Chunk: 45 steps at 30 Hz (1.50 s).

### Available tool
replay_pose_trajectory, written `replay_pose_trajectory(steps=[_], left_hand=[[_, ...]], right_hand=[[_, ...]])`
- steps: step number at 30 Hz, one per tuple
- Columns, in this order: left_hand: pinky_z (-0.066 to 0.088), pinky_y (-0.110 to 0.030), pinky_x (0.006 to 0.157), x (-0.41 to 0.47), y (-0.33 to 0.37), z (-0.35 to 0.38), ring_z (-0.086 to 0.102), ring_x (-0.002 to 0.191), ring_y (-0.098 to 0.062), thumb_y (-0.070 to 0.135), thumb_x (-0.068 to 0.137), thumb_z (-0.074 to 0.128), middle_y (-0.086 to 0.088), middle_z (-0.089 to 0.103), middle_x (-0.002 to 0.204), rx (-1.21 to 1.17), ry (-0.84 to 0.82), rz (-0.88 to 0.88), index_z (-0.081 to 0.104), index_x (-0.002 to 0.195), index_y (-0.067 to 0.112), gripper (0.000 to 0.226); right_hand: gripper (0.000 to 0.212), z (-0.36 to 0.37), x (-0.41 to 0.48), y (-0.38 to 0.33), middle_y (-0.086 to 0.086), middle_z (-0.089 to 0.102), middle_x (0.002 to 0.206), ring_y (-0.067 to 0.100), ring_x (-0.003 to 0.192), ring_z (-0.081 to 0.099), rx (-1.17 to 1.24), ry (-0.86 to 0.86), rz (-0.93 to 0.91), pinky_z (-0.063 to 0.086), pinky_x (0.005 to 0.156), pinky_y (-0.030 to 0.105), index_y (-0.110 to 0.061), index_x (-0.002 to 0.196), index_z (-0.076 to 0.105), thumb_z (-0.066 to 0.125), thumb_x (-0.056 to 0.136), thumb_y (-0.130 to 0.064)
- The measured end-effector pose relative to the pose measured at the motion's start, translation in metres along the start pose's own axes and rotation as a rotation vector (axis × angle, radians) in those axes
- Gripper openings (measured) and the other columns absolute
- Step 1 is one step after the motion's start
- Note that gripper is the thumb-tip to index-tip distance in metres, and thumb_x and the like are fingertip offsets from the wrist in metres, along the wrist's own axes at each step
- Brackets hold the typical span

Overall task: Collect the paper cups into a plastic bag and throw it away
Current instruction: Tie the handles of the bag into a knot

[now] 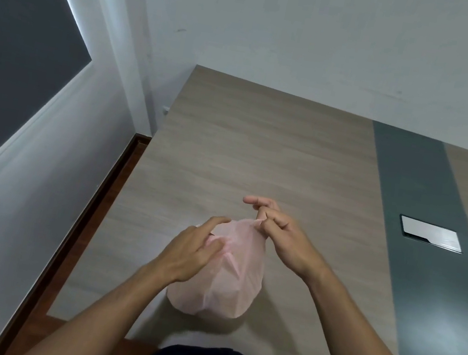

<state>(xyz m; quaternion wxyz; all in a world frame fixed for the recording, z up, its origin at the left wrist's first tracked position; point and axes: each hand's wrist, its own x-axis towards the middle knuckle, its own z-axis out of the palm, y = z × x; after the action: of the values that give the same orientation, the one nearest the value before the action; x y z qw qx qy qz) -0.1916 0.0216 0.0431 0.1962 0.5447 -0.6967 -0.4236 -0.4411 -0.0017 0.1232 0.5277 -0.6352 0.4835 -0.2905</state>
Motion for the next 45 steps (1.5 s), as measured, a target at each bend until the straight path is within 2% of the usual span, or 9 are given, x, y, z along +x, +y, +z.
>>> replay_pose_trajectory(steps=[8, 13, 18, 22, 29, 32, 36, 42, 45], left_hand=[[0.062, -0.033, 0.071, 0.007, 0.015, 0.027, 0.073, 0.077, -0.002, 0.069, 0.109, 0.052, 0.021, 0.082, 0.088, -0.045, -0.029, 0.007, 0.08, 0.11, 0.054, 0.032], [0.043, -0.023, 0.06, 0.005, 0.007, 0.027, 0.064, 0.065, -0.003, 0.051, 0.112, 0.059, 0.025, 0.071, 0.073, -0.079, 0.029, 0.049, 0.079, 0.092, 0.05, 0.028], [0.049, -0.01, 0.074, 0.005, 0.011, 0.027, 0.071, 0.088, 0.006, 0.044, 0.111, 0.066, 0.024, 0.078, 0.1, -0.026, -0.116, 0.071, 0.08, 0.129, 0.046, 0.023], [0.06, -0.021, 0.09, -0.001, 0.005, 0.022, 0.074, 0.109, 0.0, 0.053, 0.11, 0.066, 0.019, 0.078, 0.128, -0.054, -0.083, 0.002, 0.063, 0.152, 0.041, 0.044], [0.061, -0.036, 0.09, -0.005, -0.022, 0.02, 0.078, 0.09, -0.018, 0.045, 0.122, 0.038, 0.001, 0.084, 0.094, -0.692, 0.326, -0.418, 0.078, 0.11, 0.013, 0.052], [0.062, -0.046, 0.095, 0.001, -0.019, 0.011, 0.081, 0.099, -0.034, 0.045, 0.123, 0.032, -0.018, 0.086, 0.104, -1.089, 0.473, -0.531, 0.067, 0.119, 0.009, 0.049], [0.058, -0.051, 0.101, 0.001, -0.001, -0.002, 0.087, 0.094, -0.029, 0.045, 0.123, 0.029, -0.005, 0.069, 0.067, -1.484, 0.439, -0.484, 0.06, 0.123, 0.016, 0.042], [0.036, -0.029, 0.068, 0.007, 0.024, -0.001, 0.03, 0.062, -0.015, 0.041, 0.119, 0.025, -0.001, 0.032, 0.071, -1.439, 0.332, -0.337, 0.043, 0.098, 0.02, 0.035], [0.028, -0.03, 0.064, 0.011, 0.024, 0.0, 0.03, 0.063, -0.012, 0.03, 0.101, 0.028, 0.0, 0.035, 0.076, -1.325, 0.241, -0.279, 0.033, 0.092, 0.023, 0.013]], right_hand=[[0.026, 0.009, -0.002, -0.008, -0.026, 0.057, 0.156, 0.0, 0.156, 0.044, -0.096, -0.048, -0.04, 0.035, 0.129, 0.045, -0.026, 0.11, 0.073, 0.067, 0.106, -0.051], [0.101, 0.007, -0.016, 0.02, -0.033, 0.036, 0.17, -0.018, 0.154, 0.03, -0.148, -0.035, 0.136, 0.03, 0.125, 0.024, -0.058, 0.162, 0.034, 0.087, 0.079, -0.076], [0.036, 0.03, -0.03, 0.049, -0.032, 0.051, 0.164, -0.007, 0.152, 0.048, -0.149, -0.149, 0.178, 0.042, 0.124, 0.027, -0.06, 0.143, 0.066, 0.064, 0.107, -0.062], [0.041, 0.038, -0.028, 0.057, -0.02, 0.078, 0.136, 0.001, 0.13, 0.072, 0.164, 0.111, 0.273, 0.056, 0.109, 0.021, -0.045, 0.138, 0.076, 0.046, 0.114, -0.059], [0.069, 0.029, -0.023, 0.063, 0.0, 0.084, 0.13, 0.006, 0.144, 0.064, 0.46, 0.294, 0.261, 0.036, 0.126, 0.034, 0.012, 0.09, 0.067, 0.042, 0.12, -0.046], [0.059, 0.028, -0.015, 0.056, 0.018, 0.07, 0.065, 0.037, 0.081, 0.08, 0.893, 0.364, 0.256, 0.051, 0.116, 0.046, -0.015, 0.065, 0.044, 0.041, 0.121, -0.034], [0.056, 0.029, -0.012, 0.055, -0.003, 0.027, 0.052, 0.015, 0.044, 0.025, 0.774, 0.31, 0.308, 0.043, 0.07, 0.037, -0.02, 0.067, 0.038, 0.043, 0.119, -0.042], [0.045, 0.039, -0.013, 0.06, -0.008, 0.049, 0.063, 0.011, 0.055, 0.045, 0.237, 0.156, 0.413, 0.042, 0.056, 0.024, -0.021, 0.09, 0.071, 0.063, 0.102, -0.063], [0.056, 0.043, -0.009, 0.061, -0.007, 0.045, 0.071, 0.011, 0.057, 0.035, 0.512, 0.191, 0.511, 0.036, 0.058, 0.024, -0.008, 0.134, 0.068, 0.061, 0.095, -0.049]])
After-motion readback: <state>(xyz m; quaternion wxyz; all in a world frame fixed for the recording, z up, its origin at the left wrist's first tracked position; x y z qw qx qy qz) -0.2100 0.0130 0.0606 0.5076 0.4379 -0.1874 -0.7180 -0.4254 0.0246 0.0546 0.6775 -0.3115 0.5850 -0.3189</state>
